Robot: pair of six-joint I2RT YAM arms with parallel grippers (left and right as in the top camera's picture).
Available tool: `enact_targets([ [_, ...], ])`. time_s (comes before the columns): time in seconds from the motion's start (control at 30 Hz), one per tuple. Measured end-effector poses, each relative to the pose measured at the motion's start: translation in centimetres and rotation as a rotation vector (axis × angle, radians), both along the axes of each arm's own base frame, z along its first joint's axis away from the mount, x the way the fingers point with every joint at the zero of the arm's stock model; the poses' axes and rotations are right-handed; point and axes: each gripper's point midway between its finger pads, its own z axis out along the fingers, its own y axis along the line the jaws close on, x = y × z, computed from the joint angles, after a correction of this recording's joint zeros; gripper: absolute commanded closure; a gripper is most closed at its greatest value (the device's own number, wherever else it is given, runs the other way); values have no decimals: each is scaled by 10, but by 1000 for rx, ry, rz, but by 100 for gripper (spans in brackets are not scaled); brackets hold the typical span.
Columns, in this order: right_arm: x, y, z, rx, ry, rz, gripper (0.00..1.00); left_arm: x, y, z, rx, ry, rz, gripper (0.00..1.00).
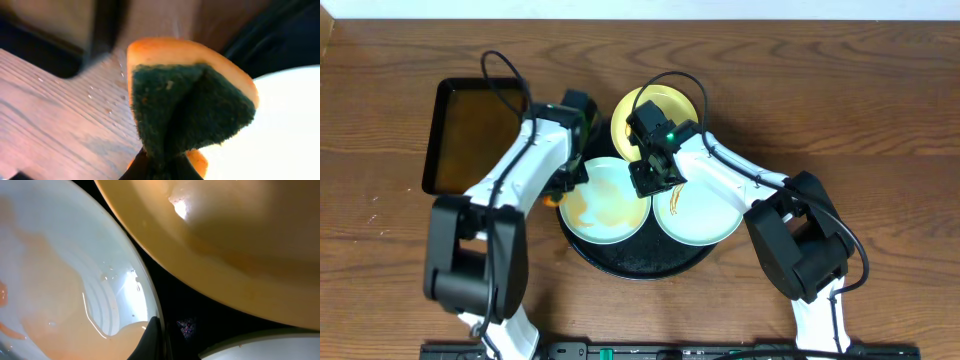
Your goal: Clean dirty plates on tray and stack at the side
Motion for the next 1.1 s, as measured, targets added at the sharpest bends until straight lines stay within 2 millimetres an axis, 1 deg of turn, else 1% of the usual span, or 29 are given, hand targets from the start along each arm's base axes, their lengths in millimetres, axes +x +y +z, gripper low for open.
enact_targets([
  [0.1, -1, -1, 0, -5, 5, 0, 99, 12, 4, 31, -25, -115, 20, 93],
  [0.17, -2, -3, 1, -13, 11, -1, 99, 20, 15, 55, -42, -208, 56, 93],
  [0.23, -1, -4, 3, -21, 9, 0, 99, 28, 33, 75, -54, -295, 112, 93],
  [0.27, 0, -4, 5, -23, 4, 8, 99, 33, 46, 85, -60, -341, 151, 93],
  [0.33, 5, -1, 13, -17, -22, 28, 99, 38, 69, 95, -67, -398, 219, 92],
  [0.37, 8, 0, 19, -13, -41, 39, 99, 40, 85, 98, -71, -425, 264, 93],
  [0.47, 20, 3, 43, -6, -112, 58, 99, 43, 116, 99, -71, -461, 349, 92],
  [0.53, 28, 2, 64, -9, -173, 68, 99, 42, 133, 97, -69, -475, 394, 93],
  [0.67, 41, -2, 104, -21, -300, 101, 99, 41, 151, 90, -63, -472, 435, 93],
  [0.77, 47, -11, 125, -75, -386, 121, 99, 42, 158, 84, -65, -464, 449, 93],
  [0.87, 50, -16, 135, -164, -468, 146, 99, 43, 161, 77, -67, -447, 450, 93],
  [0.97, 48, -13, 141, -276, -553, 189, 99, 44, 163, 70, -67, -429, 449, 93],
  [1.1, 46, -5, 158, -428, -699, 242, 99, 49, 158, 63, -96, -415, 412, 93],
])
